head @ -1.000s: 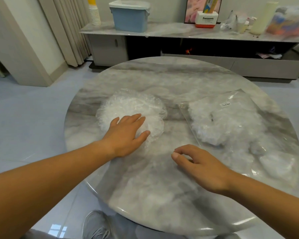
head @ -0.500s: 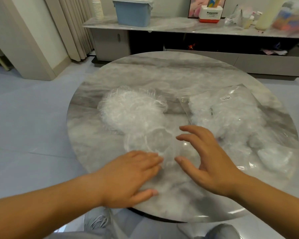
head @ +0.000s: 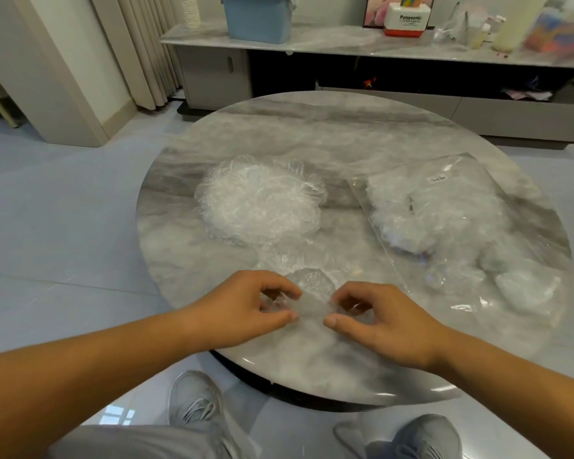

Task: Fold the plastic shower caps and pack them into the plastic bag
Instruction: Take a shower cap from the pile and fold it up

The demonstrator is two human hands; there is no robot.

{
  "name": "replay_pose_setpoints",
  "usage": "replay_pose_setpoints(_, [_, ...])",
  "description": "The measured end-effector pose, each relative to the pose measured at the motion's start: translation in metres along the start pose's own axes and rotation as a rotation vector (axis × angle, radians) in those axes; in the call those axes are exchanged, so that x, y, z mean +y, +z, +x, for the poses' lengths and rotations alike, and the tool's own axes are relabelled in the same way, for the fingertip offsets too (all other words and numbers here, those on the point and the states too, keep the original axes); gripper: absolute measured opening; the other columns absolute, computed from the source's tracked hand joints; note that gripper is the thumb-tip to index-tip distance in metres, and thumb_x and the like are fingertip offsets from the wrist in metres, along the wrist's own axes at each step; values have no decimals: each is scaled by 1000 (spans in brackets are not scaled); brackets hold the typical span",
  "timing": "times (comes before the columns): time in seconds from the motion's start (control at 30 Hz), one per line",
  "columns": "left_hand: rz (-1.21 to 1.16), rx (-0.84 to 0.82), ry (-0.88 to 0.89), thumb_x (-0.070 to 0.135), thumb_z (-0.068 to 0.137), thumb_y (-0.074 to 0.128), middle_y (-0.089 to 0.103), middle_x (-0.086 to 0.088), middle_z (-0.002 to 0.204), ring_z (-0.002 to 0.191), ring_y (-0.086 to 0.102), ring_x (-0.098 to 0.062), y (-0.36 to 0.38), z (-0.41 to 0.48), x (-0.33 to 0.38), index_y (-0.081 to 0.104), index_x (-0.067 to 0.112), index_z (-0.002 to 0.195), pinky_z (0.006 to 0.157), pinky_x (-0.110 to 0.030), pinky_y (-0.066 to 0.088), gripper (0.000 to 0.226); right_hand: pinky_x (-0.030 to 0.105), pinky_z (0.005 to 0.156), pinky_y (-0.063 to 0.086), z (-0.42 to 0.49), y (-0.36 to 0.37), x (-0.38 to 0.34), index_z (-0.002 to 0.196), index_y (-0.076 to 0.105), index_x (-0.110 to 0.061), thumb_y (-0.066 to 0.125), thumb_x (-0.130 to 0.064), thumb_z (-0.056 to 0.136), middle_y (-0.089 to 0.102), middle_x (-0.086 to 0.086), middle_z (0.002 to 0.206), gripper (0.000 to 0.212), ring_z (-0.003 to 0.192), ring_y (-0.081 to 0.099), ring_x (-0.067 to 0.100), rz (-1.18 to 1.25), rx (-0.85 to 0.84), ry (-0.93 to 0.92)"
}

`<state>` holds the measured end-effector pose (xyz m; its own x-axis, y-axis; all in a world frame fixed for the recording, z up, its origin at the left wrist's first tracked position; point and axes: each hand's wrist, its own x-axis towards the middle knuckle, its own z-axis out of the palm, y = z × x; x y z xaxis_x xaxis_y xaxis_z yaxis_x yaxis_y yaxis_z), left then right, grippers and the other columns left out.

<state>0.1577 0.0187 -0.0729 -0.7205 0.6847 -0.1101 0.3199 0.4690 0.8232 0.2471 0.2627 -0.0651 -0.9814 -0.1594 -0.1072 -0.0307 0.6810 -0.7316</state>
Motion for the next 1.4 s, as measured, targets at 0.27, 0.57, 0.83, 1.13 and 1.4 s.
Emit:
replay_pose_setpoints(0.27, [-101, 99, -228, 18, 84, 82, 70, -3, 84, 60, 61, -6, -2, 26, -2, 68, 18, 96, 63, -30, 60, 19, 14, 59, 43, 30, 5, 3, 76, 68, -20, 66, -35, 95, 65, -8, 67, 24, 62, 58, 7, -69, 127, 186])
replay_pose_setpoints(0.57, [413, 136, -208, 41, 83, 78, 52, 14, 84, 75, 52, -2, -8, 34, 8, 49, 31, 123, 60, -21, 37, 50, 20, 69, 39, 31, -2, -3, 123, 55, -31, 73, -41, 88, 49, -16, 96, 41, 84, 50, 5, -388, 158, 185])
replay_pose_setpoints(0.83, [-232, 7, -346, 15, 83, 81, 76, 0, 92, 74, 73, -15, -6, 44, 21, -11, 39, 158, 68, -25, 59, 121, 21, 59, 51, 41, 0, -33, 150, 32, -27, 71, -24, 94, 74, -3, 90, 69, 65, 69, 5, 321, 172, 286])
replay_pose_setpoints(1.13, [-379, -57, -268, 14, 80, 85, 74, -17, 105, 89, 71, -31, -14, 39, 19, 66, 6, 108, 89, -49, 57, 34, 35, 53, 57, 44, -19, -19, 124, 58, -11, 57, -44, 100, 73, 23, 105, 40, 80, 74, 33, 884, 105, 564])
replay_pose_setpoints(1.4, [-209, -64, -170, 33, 86, 79, 77, -9, 83, 77, 72, -18, -12, 37, 20, 78, 7, 86, 76, -28, 58, 26, 40, 67, 63, 21, -13, -8, 80, 69, 1, 59, -40, 99, 75, 11, 79, 47, 72, 73, 29, 437, 118, 321])
